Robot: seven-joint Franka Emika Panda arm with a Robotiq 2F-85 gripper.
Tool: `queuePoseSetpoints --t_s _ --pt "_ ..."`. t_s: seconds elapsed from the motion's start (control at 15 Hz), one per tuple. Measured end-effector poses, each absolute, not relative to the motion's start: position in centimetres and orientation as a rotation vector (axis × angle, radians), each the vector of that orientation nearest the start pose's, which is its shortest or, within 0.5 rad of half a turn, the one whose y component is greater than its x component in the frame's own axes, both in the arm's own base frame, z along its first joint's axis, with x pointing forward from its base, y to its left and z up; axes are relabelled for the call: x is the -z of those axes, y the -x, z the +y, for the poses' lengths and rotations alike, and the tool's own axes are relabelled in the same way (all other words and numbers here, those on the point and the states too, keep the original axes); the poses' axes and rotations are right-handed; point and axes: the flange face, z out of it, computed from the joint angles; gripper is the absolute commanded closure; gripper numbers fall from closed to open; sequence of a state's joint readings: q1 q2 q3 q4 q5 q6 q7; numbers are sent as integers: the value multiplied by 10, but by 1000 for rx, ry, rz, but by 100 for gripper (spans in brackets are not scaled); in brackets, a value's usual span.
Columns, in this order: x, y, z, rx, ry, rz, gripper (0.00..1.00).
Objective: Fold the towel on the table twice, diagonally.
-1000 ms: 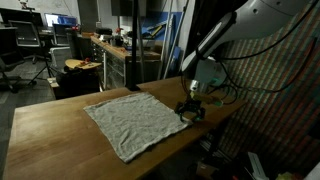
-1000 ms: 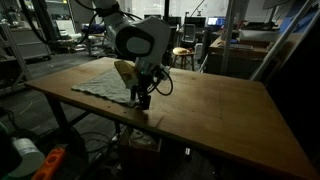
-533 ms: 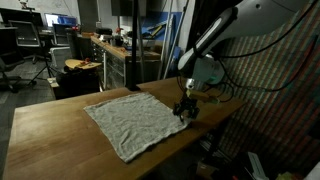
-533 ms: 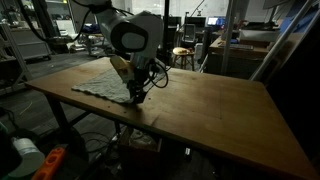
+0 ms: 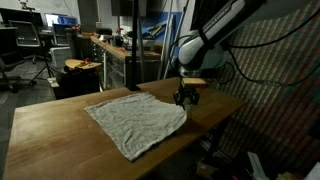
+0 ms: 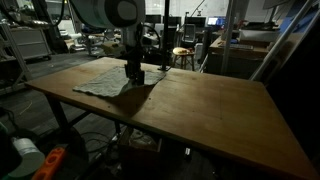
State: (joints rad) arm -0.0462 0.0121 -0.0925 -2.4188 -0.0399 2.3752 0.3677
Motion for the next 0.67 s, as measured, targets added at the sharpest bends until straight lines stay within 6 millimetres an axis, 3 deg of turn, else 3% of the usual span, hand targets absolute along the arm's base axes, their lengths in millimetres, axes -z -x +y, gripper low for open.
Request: queuePoseSetpoints --t_s 0.27,0.67 --pt "-331 -486 -53 -183 3224 785 99" --pt "-365 -526 -18 -322 3289 709 100"
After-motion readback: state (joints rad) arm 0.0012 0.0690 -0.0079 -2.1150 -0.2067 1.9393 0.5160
